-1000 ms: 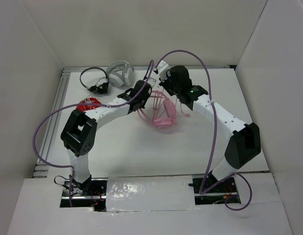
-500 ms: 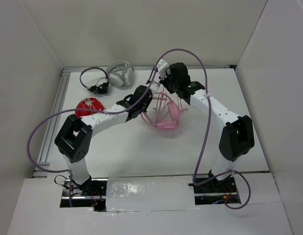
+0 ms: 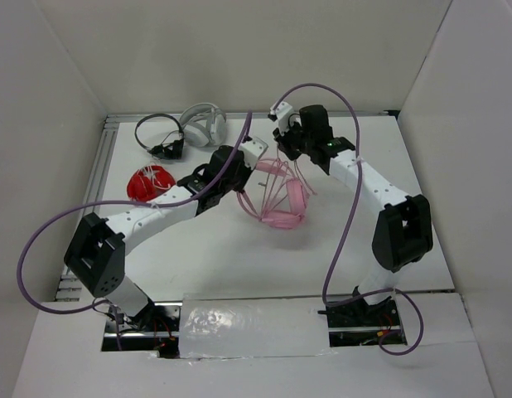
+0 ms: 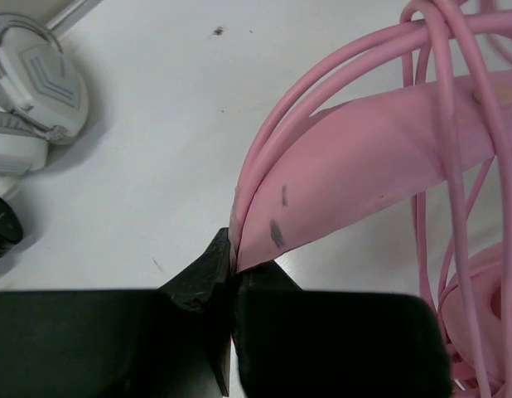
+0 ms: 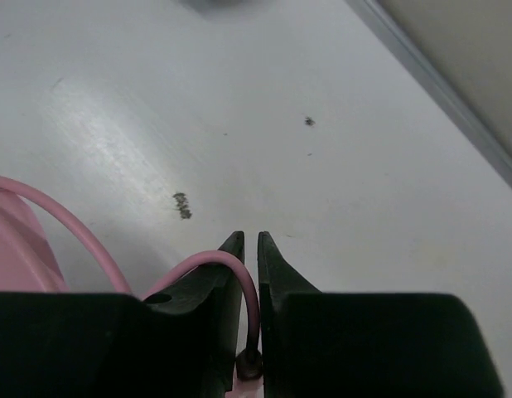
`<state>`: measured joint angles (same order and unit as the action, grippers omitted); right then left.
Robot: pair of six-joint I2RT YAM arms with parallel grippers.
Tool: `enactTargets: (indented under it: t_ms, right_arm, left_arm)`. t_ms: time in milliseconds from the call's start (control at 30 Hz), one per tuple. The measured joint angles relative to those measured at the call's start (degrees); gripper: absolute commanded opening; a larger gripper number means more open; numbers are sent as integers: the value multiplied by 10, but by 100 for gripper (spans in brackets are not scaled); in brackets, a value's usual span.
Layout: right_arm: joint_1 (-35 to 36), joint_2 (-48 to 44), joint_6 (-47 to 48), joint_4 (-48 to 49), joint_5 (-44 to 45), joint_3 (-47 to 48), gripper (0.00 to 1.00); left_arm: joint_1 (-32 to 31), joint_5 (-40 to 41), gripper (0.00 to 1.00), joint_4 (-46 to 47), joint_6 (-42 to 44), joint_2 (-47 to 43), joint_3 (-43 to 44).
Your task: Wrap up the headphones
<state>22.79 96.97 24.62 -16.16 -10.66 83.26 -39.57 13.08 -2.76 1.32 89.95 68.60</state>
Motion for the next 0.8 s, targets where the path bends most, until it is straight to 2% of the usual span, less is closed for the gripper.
enactTargets:
  t_ms: [133,333,500,567,600,633,667,800]
  right_arm:
    - [-19,-2,-12,2,-84,-15,26]
    - [-55,-3,-23,-1,-208,-24,26]
    - [-73,-3,-23,-3,-276,-25,30]
    - [-78,-4,-27,-1,-286,-31,26]
    - [-78,-7,-32,1,-282,-36,21]
    - [-78,-10,-39,3,-276,-42,21]
    - [-78,-16,-49,14,-264,-54,15]
    - [-77,-52,-76,39,-185,-91,14]
  left_arm:
    - [0,-43,0,-7,3,0,-12]
    - [8,-116,0,-16,1,-7,-12]
    - [15,-162,0,-27,3,-44,-12]
    - [15,-169,0,-35,8,-61,-12]
    - [17,-166,0,-39,11,-72,-12]
    - [18,-165,0,-39,12,-74,-12]
    - [22,-160,0,-39,14,-77,-12]
    - [35,-144,0,-55,18,-78,-13]
